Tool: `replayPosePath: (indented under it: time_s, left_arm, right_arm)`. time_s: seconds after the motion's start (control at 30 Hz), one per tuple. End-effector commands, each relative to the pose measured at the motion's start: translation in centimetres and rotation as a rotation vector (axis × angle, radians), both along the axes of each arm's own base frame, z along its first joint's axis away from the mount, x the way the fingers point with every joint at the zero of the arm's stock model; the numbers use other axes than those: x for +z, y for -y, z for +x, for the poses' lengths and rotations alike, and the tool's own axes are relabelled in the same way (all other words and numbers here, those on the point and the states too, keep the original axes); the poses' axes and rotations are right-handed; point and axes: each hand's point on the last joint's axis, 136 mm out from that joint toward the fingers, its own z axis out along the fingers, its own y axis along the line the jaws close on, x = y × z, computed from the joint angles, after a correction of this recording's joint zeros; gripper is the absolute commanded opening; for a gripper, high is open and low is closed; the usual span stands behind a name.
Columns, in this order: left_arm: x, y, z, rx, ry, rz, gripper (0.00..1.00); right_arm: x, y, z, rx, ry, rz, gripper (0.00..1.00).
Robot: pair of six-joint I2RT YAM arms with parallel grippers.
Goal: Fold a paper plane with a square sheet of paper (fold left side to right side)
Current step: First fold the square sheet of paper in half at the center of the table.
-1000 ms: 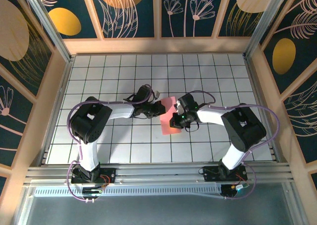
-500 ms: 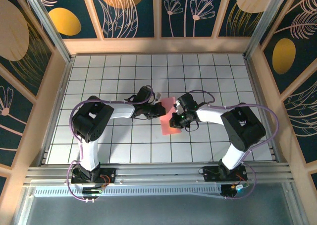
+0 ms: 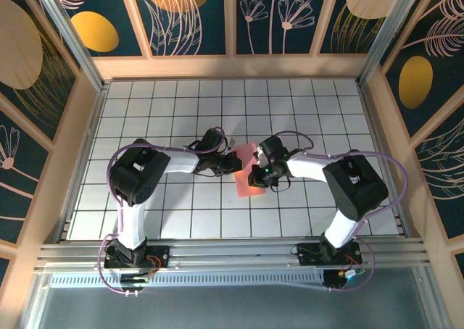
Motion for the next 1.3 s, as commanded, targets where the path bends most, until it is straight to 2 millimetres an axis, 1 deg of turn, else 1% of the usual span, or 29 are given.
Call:
replayPosePath:
  time_s: [0.0,0.17,0.5,0.73,0.87,1.1,1.27]
  left_arm:
    - [-2.3,-1.7,0.7,0.036,-0.002,0.073,0.0]
    - [-2.4,-2.5,2.3,0.051,0.018,0.101,0.0]
    - [-2.2,-3.7,6.5,0.094,0.061,0.123,0.0]
    - [-2.1,-4.3,9.4,0.127,0.08,0.118,0.0]
    - [-2.1,-4.5,10.7,0.139,0.091,0.127,0.0]
    - [-2.6,-4.8,12.3,0.15,0.089,0.131,0.0]
    - [-2.7,-5.0,12.7,0.152,0.091,0.137,0.0]
  right_arm:
    - [-5.1,4.8,-2.6,-0.017,-0.087,-0.261,0.0]
    - [-5.3,5.0,-2.8,-0.014,-0.094,-0.27,0.0]
    - [-5.5,4.8,-2.9,-0.015,-0.099,-0.259,0.0]
    - [-5.5,4.8,-3.0,-0.019,-0.101,-0.258,0.0]
    - [-5.5,4.8,-3.0,-0.024,-0.101,-0.256,0.0]
    - [-5.5,4.7,-2.9,-0.028,-0.103,-0.248,0.0]
    - [-5.3,4.5,-2.8,-0.032,-0.1,-0.24,0.0]
